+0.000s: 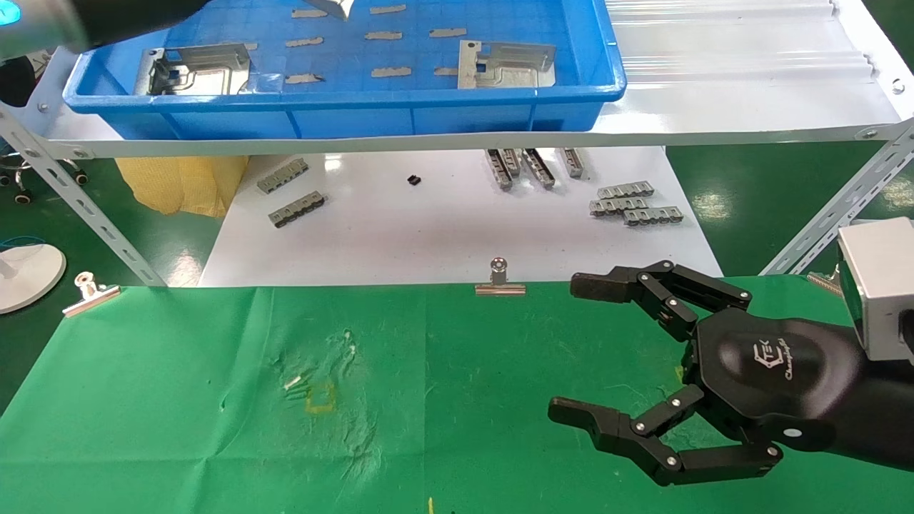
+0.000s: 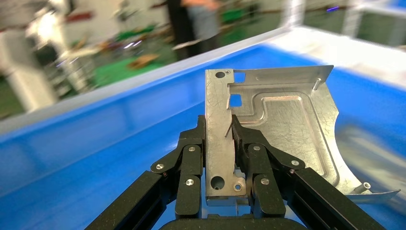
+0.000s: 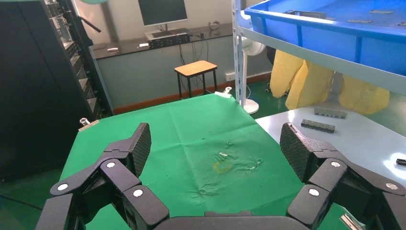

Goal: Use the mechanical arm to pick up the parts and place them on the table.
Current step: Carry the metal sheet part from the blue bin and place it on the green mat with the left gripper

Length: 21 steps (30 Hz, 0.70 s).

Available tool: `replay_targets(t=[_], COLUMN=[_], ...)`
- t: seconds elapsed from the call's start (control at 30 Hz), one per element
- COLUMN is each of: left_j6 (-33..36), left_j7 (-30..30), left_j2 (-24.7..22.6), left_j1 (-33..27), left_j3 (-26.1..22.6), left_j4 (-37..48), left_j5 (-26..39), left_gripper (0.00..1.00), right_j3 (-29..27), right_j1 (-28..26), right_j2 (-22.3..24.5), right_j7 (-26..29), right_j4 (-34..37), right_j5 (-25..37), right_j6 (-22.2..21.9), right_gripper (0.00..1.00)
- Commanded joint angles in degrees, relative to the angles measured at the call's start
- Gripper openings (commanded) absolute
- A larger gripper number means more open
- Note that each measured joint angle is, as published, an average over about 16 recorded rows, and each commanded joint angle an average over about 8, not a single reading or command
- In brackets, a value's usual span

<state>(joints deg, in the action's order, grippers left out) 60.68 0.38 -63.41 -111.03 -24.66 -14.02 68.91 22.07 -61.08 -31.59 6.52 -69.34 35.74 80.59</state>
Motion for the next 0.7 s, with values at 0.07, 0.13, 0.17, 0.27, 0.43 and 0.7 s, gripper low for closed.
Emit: replay_targets(t=[0.07, 0.13, 0.17, 0.27, 0.43, 0.7], left_j6=[8.1, 13.7, 16.7, 24.7, 31.1, 30.6], left_j7=[3.5, 6.2, 7.6, 12.0, 18.9, 27.9], left_j2=[3.3, 5.5, 6.5, 9.7, 15.1, 21.4], left_j1=[1.3, 2.2, 2.6, 4.0, 8.4, 18.6], left_j3=[1.5, 1.9, 2.1, 2.2, 0.1, -8.8], left_j4=[-1.5, -2.2, -2.5, -3.9, -10.5, -21.6], left_j5=[-2.7, -3.7, -4.1, -5.3, -7.3, -9.1], left_gripper=[0.00, 0.00, 0.00, 0.00, 0.00, 0.00], right_j3=[0.0, 0.0, 0.0, 0.0, 0.0, 0.0], right_j1=[0.0, 0.0, 0.0, 0.0, 0.0, 0.0], right_j2=[0.0, 0.0, 0.0, 0.0, 0.0, 0.0], right_j7=[0.0, 0.0, 0.0, 0.0, 0.0, 0.0], right_j4=[0.0, 0.0, 0.0, 0.0, 0.0, 0.0], right_j5=[0.0, 0.0, 0.0, 0.0, 0.0, 0.0], right_j6=[0.0, 0.0, 0.0, 0.0, 0.0, 0.0], right_gripper=[1.00, 1.00, 1.00, 1.00, 1.00, 1.00])
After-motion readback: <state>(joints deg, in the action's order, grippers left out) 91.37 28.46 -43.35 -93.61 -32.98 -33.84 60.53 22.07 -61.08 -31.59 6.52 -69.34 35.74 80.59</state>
